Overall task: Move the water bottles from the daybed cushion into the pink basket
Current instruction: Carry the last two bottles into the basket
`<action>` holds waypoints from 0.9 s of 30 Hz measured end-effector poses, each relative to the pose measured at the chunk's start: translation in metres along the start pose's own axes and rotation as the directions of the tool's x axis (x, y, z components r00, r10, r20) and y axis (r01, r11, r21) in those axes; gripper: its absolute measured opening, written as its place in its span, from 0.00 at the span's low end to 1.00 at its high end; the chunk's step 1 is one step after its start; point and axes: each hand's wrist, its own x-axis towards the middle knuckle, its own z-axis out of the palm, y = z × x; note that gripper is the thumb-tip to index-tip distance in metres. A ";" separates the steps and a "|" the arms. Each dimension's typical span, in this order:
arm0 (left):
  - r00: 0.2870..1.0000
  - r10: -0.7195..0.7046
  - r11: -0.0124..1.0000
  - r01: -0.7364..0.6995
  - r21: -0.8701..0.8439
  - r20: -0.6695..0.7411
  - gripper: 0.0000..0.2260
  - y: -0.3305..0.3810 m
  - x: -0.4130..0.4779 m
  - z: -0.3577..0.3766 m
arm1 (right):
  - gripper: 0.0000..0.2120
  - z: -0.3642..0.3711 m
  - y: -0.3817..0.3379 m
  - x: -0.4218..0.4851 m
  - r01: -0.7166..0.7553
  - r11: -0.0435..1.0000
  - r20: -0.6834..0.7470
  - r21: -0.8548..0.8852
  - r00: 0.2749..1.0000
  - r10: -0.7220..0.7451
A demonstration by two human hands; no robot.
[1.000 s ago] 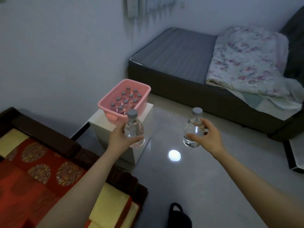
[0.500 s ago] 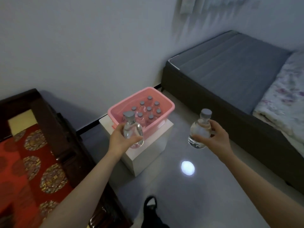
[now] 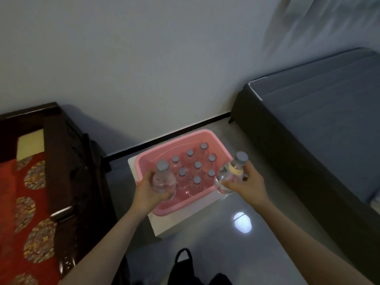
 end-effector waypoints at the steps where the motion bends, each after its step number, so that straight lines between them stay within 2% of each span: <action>1: 1.000 -0.006 1.000 0.006 0.002 -0.007 0.31 -0.002 0.005 0.001 | 0.28 0.004 0.001 0.010 -0.001 1.000 0.039 -0.002 0.999 0.001; 5: 0.996 -0.055 0.998 0.054 -0.026 -0.068 0.32 -0.005 0.016 0.007 | 0.28 0.026 0.009 0.046 0.018 0.998 0.208 -0.053 0.978 -0.007; 8: 0.983 -0.105 0.995 0.102 -0.022 -0.150 0.32 -0.014 0.021 0.012 | 0.28 0.051 0.017 0.074 0.038 0.995 0.406 -0.090 0.914 0.002; 11: 0.969 -0.113 0.992 0.121 0.025 -0.222 0.30 -0.021 0.020 0.017 | 0.28 0.075 0.021 0.092 0.147 0.978 0.575 -0.146 0.818 -0.037; 15: 0.951 -0.141 0.988 0.154 0.024 -0.276 0.33 -0.024 0.019 0.027 | 0.29 0.104 0.036 0.113 0.369 0.911 0.766 -0.185 0.634 -0.102; 17: 0.938 -0.145 0.987 0.161 0.024 -0.316 0.33 -0.026 0.019 0.032 | 0.27 0.116 0.047 0.122 0.491 0.837 0.821 -0.242 0.564 -0.094; 20: 0.921 -0.152 0.982 0.181 0.048 -0.360 0.32 -0.026 0.020 0.035 | 0.26 0.137 0.059 0.134 0.593 0.759 0.874 -0.268 0.480 -0.067; 25: 0.922 -0.138 0.978 0.185 0.098 -0.363 0.30 -0.031 0.019 0.035 | 0.29 0.161 0.070 0.147 0.679 0.661 0.900 -0.320 0.435 -0.010; 27: 0.924 -0.124 0.977 0.177 0.115 -0.362 0.29 -0.030 0.019 0.035 | 0.26 0.164 0.069 0.148 0.703 0.623 0.908 -0.342 0.417 0.028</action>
